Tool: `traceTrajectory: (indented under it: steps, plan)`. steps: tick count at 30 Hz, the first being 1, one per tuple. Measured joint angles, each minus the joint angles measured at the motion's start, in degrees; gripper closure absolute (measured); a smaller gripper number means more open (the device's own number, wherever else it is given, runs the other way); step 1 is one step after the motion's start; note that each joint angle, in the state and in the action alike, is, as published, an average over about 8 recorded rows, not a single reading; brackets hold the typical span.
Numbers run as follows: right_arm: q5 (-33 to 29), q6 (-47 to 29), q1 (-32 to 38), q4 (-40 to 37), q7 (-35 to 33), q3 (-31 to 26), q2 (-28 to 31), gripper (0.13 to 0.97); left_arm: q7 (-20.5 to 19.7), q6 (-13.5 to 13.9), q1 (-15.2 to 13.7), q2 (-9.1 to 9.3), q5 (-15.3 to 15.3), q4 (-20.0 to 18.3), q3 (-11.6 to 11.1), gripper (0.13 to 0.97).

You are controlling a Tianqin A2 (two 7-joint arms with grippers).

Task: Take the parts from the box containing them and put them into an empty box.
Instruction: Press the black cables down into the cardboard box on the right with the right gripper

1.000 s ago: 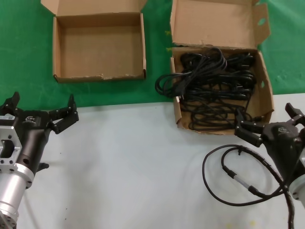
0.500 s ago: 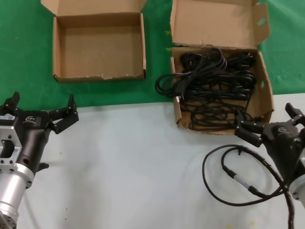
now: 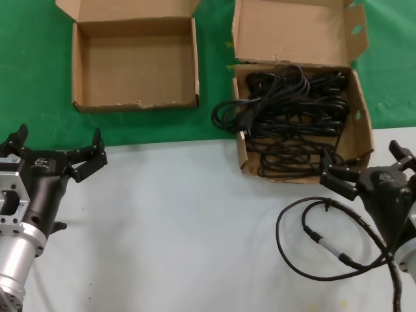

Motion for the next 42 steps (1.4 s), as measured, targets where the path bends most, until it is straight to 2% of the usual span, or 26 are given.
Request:
traceTrajectory:
  steps: [11,15,22,24,32,33,41,42]
  plan:
    - [0.09,0.11,-0.03,0.13,0.06,-0.12,0.23,0.129,0.0,0.0,0.0,0.0,0.0,0.0,0.0,0.207]
    - [0.28,-0.11,-0.25,0.97,0.21,-0.47,1.27,0.129,0.0,0.0,0.0,0.0,0.0,0.0,0.0,0.207]
    - [-1.43,-5.37,-0.35,4.7,-2.25,-1.7,6.27,0.129,0.0,0.0,0.0,0.0,0.0,0.0,0.0,0.322]
    - [-2.78,-7.79,0.14,5.79,-3.89,-2.48,8.74,0.129,0.0,0.0,0.0,0.0,0.0,0.0,0.0,0.339]
    - [-9.82,-17.26,5.8,7.88,-12.85,-6.37,19.6,0.129,0.0,0.0,0.0,0.0,0.0,0.0,0.0,0.535]
    - [-10.75,-18.28,6.86,7.85,-14.15,-6.93,20.66,0.129,0.0,0.0,0.0,0.0,0.0,0.0,0.0,0.535]
    - [-14.77,-25.46,15.95,5.65,-26.21,-11.6,24.48,0.129,-0.01,0.0,0.0,0.0,0.01,0.0,0.0,0.736]
    - [-14.82,-26.33,17.07,5.15,-27.94,-12.17,24.49,0.129,-0.01,0.0,0.0,0.0,0.01,0.0,0.0,0.736]
